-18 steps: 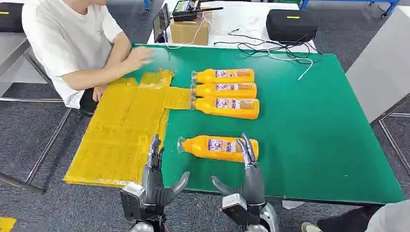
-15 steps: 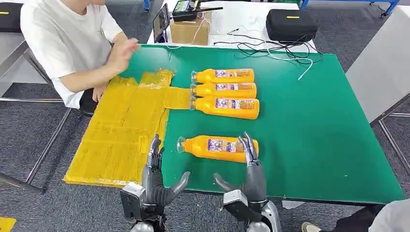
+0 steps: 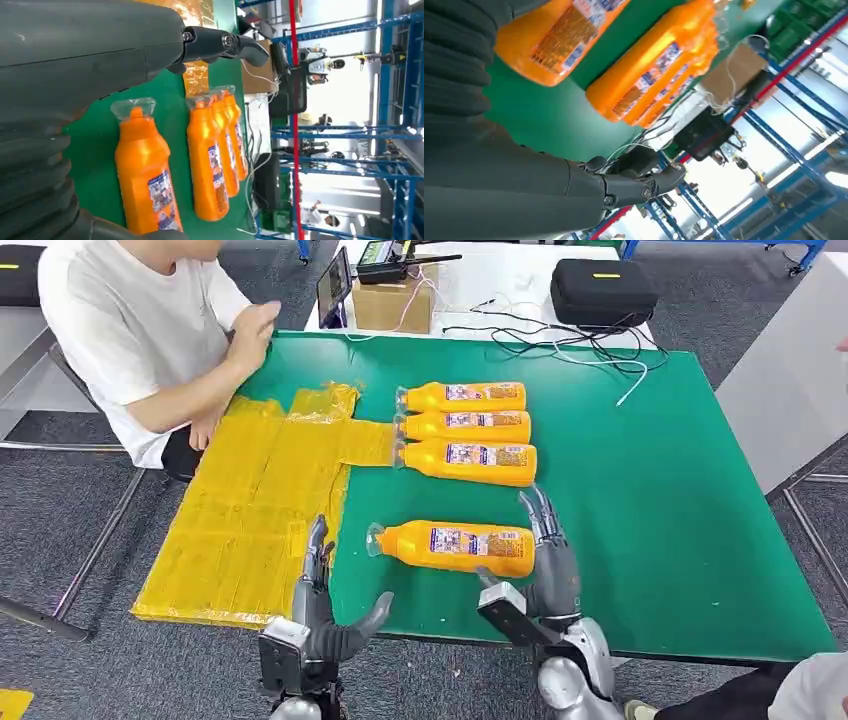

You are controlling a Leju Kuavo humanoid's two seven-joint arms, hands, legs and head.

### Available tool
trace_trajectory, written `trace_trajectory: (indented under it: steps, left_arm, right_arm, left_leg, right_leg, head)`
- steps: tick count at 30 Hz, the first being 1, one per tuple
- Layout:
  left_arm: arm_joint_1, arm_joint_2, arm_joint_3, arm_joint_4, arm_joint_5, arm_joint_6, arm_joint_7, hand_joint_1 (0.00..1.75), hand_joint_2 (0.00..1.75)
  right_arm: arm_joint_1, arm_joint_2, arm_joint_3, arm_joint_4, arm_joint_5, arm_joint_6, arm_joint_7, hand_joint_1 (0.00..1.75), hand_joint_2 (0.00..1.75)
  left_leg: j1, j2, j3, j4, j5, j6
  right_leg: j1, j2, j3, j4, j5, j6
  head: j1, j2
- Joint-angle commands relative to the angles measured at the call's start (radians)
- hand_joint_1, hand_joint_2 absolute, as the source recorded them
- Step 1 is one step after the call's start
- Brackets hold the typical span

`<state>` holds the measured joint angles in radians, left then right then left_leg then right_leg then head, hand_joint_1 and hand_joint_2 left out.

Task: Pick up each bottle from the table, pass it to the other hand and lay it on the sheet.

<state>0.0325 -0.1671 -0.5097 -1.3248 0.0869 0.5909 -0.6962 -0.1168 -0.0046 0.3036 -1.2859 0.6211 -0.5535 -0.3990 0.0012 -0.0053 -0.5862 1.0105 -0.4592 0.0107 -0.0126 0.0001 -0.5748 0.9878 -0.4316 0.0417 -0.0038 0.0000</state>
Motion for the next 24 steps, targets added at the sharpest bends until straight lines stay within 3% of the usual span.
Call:
trace_trajectory:
  steps: [1,5,16,24]
  left_arm:
    - [-0.060,-0.024,0.020,0.121,-0.044,-0.021,0.004,0.00,1.75]
    - [-0.069,-0.031,0.028,0.117,-0.046,-0.034,0.008,0.00,1.75]
    - [-0.070,-0.032,0.026,0.089,-0.065,-0.057,0.027,0.00,1.75]
    - [-0.067,-0.031,0.021,0.082,-0.079,-0.065,0.031,0.00,1.75]
  right_arm:
    - [-0.183,-0.074,0.029,0.314,0.166,0.047,0.083,0.00,1.75]
    - [-0.254,-0.074,0.044,0.411,0.179,0.096,0.102,0.00,1.75]
    - [-0.325,-0.076,0.103,0.474,0.246,0.158,0.164,0.00,1.75]
    - [-0.309,-0.069,0.124,0.433,0.235,0.178,0.150,0.00,1.75]
  left_leg:
    - [0.000,0.002,0.003,-0.002,0.000,0.000]
    - [0.000,0.002,0.003,-0.001,0.000,0.000]
    - [0.000,0.002,0.002,0.000,0.000,0.000]
    - [0.000,0.001,0.002,0.000,0.000,0.000]
  right_leg:
    - [0.000,0.001,0.003,-0.002,0.001,-0.001]
    - [0.000,0.001,0.003,-0.002,0.001,-0.001]
    - [0.000,0.002,0.001,0.000,0.001,-0.001]
    - [0.001,0.001,0.002,0.000,0.000,-0.001]
  head:
    - [0.000,0.000]
    - [0.000,0.000]
    - [0.000,0.000]
    - [0.000,0.000]
